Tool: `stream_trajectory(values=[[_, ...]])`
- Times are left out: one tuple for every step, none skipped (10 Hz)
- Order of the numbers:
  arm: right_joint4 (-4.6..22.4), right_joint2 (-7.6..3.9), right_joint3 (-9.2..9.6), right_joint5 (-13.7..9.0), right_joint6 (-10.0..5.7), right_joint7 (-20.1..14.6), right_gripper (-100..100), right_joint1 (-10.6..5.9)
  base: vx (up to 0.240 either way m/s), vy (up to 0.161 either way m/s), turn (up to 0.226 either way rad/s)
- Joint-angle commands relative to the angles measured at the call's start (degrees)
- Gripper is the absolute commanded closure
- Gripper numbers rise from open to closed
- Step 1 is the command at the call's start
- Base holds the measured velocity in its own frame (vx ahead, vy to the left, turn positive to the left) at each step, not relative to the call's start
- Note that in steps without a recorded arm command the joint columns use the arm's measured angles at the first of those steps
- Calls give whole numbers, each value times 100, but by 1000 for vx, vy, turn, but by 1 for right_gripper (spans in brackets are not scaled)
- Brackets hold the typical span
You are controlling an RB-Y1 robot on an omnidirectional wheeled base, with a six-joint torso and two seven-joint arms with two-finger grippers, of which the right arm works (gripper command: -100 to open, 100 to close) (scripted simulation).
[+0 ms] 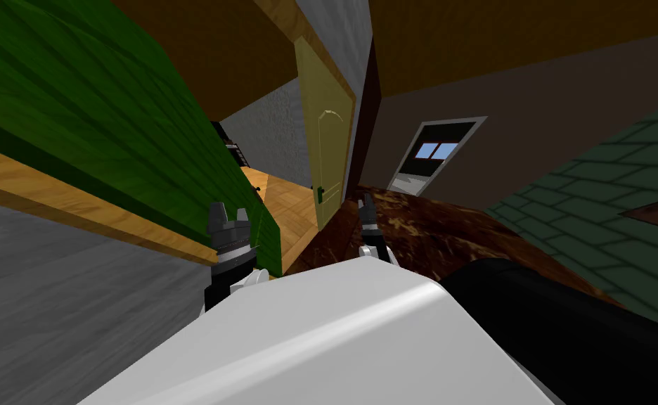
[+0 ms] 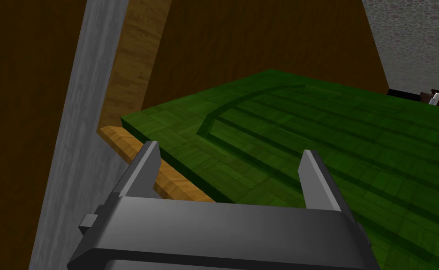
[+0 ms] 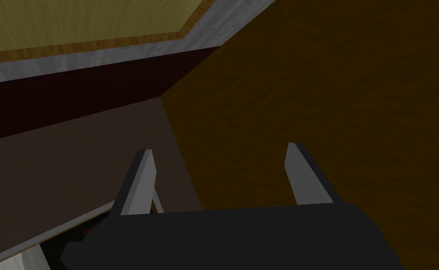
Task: Push the door open
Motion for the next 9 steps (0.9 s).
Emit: stream_trajectory(values=[[71, -125, 115, -7, -32, -19, -100, 14, 213, -4, 10], [106, -186, 171, -10, -48, -28, -100, 21, 207, -31, 27], [150, -260, 242, -15, -68, -39, -100, 30, 202, -53, 21], [226, -388, 364, -22, -102, -59, -100, 45, 240, -70, 28], [286, -487, 462, -28, -129, -75, -100, 58, 258, -44, 33], [350, -592, 564, -34, -158, -91, -100, 70, 205, -32, 20], [418, -703, 674, -40, -188, -109, -100, 84, 172, -60, 20], [492, -823, 793, -48, -222, -128, -100, 99, 182, -92, 31], [529, -883, 853, -51, -238, -138, -100, 106, 172, -62, 31]])
